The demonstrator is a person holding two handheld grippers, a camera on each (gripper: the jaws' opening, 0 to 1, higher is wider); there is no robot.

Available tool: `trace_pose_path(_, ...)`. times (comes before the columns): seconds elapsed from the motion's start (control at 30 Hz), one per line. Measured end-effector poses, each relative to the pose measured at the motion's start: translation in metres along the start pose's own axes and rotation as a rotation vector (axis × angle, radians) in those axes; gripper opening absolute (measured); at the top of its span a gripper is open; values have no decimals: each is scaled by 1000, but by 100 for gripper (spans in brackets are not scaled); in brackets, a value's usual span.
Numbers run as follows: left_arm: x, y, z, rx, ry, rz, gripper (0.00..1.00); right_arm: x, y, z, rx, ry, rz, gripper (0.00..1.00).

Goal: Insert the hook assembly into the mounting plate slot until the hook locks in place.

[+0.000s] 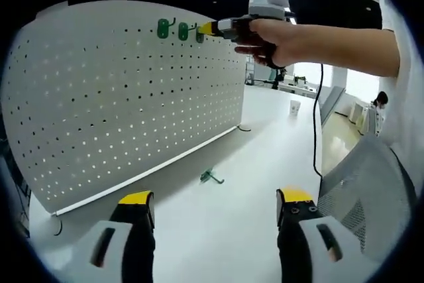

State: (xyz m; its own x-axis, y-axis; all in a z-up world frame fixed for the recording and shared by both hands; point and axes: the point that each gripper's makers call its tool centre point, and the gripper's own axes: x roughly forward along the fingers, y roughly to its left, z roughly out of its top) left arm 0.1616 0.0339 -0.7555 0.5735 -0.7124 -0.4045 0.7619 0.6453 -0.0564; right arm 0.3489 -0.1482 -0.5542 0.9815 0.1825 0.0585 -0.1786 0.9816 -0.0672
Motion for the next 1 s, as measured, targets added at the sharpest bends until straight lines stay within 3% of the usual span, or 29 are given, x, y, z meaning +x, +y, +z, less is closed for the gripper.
trace_pose_path(0.13, 1, -1, 0, 1, 1, -3, 77, -6, 0, -6, -2, 0, 54, 23)
trace_pose_path(0.17, 1, -1, 1, 0, 0, -4, 77, -7, 4, -5, 22, -16, 87, 25)
trace_pose_path(0.4, 2, 1, 1, -1, -3, -2, 77, -11, 6, 2, 41, -57, 143, 34)
trace_pose_path(0.73, 2, 1, 3, 1, -6, 0, 77, -12, 6, 0, 25, -48, 162, 34)
trace_pose_path(1.0, 2, 1, 3, -4, -12, 2, 77, -21, 14, 3, 45, -79, 247, 36)
